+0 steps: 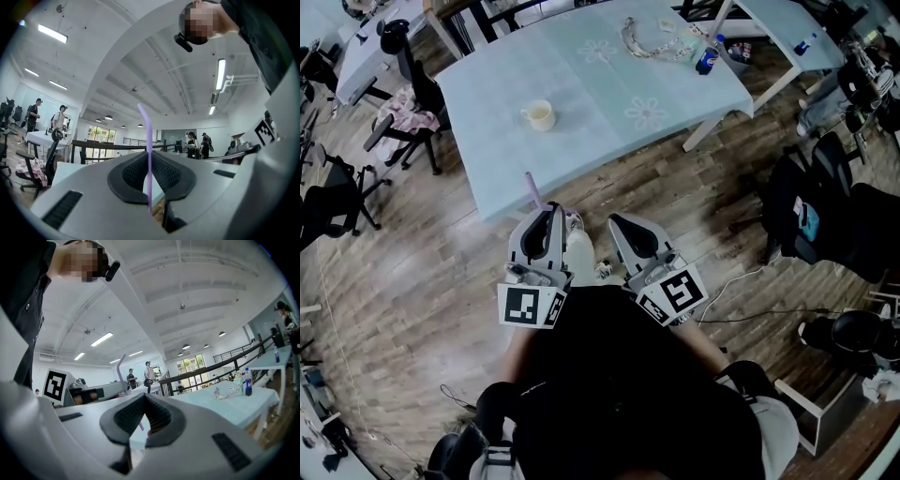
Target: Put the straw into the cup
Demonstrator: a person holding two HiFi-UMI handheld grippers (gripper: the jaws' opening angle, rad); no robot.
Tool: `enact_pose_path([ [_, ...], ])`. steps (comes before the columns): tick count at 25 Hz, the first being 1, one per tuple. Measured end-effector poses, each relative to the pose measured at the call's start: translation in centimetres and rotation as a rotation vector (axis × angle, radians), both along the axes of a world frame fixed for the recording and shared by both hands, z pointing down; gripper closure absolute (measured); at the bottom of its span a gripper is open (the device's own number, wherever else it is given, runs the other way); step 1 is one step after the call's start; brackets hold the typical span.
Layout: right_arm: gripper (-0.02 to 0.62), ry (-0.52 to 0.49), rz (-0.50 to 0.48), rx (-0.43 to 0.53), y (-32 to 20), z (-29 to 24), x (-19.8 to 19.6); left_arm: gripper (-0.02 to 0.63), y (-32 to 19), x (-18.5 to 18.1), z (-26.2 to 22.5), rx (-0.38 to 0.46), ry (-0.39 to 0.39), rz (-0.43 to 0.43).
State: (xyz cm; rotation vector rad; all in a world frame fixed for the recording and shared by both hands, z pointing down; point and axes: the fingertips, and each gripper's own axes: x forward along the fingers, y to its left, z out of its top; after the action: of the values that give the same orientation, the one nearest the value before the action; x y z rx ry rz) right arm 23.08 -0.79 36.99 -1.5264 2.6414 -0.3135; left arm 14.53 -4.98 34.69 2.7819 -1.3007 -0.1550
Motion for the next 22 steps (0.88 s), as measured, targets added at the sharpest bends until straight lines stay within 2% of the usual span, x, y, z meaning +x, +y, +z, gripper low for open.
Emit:
enact_pose_path([
  [10, 0.586, 0.012, -0.017, -0.018, -5.4, 0.6, 0.1, 0.578, -5.9, 0.1, 1.2, -0.016, 0.001, -0.014],
  [22, 0.586, 0.044, -0.018, -0.047, -15.4, 0.4, 0.1, 0.578, -16.6, -0.5, 1.9, -0.041, 0.018, -0.037],
])
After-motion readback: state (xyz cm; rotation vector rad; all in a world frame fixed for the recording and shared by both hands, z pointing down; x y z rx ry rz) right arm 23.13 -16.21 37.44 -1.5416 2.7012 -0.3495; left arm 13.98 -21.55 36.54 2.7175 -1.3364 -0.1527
